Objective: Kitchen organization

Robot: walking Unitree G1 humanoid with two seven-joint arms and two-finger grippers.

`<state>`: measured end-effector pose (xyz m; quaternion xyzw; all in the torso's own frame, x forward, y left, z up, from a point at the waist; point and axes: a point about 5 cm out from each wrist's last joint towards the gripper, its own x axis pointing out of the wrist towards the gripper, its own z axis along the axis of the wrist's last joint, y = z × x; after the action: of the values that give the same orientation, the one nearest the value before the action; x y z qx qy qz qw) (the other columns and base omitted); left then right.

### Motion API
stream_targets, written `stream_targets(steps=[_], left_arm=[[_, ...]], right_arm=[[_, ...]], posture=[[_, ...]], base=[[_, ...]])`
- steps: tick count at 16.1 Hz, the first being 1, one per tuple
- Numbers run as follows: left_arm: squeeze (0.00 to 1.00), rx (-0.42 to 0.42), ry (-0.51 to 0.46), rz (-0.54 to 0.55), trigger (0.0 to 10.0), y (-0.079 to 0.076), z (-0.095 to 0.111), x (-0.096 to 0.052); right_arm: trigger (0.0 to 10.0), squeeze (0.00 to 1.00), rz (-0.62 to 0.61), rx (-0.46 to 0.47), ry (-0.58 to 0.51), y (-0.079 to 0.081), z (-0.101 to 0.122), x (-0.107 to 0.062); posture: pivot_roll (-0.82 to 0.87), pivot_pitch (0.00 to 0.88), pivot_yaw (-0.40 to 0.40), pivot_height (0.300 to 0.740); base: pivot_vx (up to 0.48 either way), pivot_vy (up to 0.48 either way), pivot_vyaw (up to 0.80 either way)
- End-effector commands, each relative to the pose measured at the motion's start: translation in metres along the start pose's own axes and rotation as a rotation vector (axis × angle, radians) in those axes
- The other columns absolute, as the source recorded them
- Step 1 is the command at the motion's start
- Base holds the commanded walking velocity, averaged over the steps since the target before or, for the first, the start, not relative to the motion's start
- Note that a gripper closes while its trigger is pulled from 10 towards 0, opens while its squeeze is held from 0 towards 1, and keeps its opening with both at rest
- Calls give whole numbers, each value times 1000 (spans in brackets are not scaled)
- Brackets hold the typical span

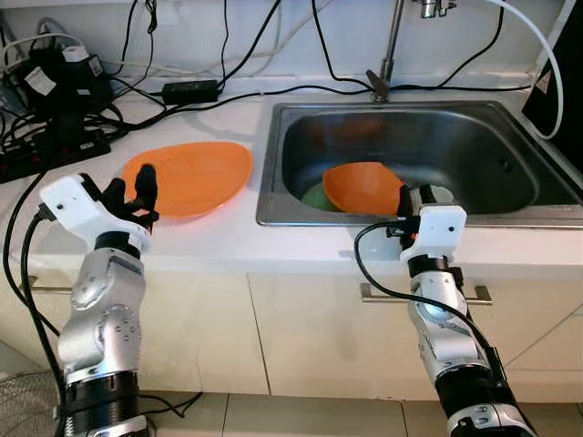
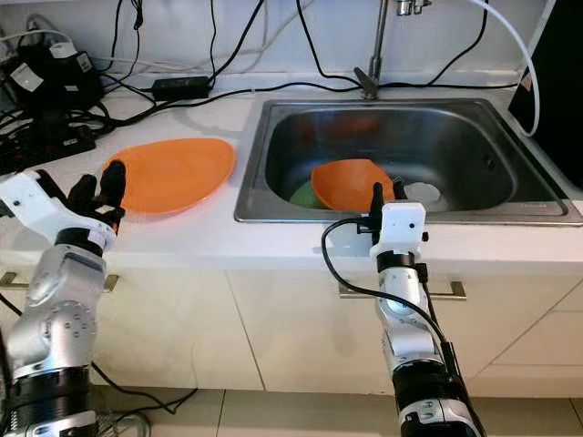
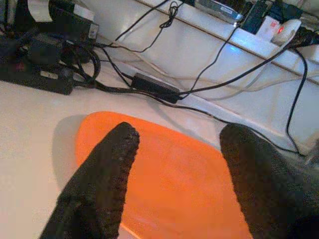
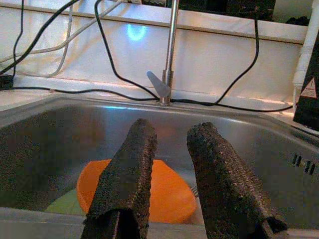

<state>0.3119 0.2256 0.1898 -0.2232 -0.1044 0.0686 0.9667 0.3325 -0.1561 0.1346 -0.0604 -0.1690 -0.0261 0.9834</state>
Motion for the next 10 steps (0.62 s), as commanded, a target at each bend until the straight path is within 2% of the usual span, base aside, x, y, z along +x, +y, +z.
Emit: stream_targets(steps=[1, 2, 10], left_arm=[[1000, -18, 22, 31, 10000, 6, 0, -3], [1000, -47, 39, 25, 10000, 8, 0, -6], [1000, -133, 135, 92, 10000, 15, -9, -10]], right_arm=[[10000, 0, 10, 10, 36, 3, -6, -2], [10000, 0, 14, 11, 37, 4, -6, -2], [10000, 0, 22, 11, 40, 6, -7, -3]], posture=[[102, 43, 59, 740], [102, 43, 59, 740], [96, 21, 68, 740]], base=[[0, 0, 0], [0, 0, 0], [0, 0, 0]])
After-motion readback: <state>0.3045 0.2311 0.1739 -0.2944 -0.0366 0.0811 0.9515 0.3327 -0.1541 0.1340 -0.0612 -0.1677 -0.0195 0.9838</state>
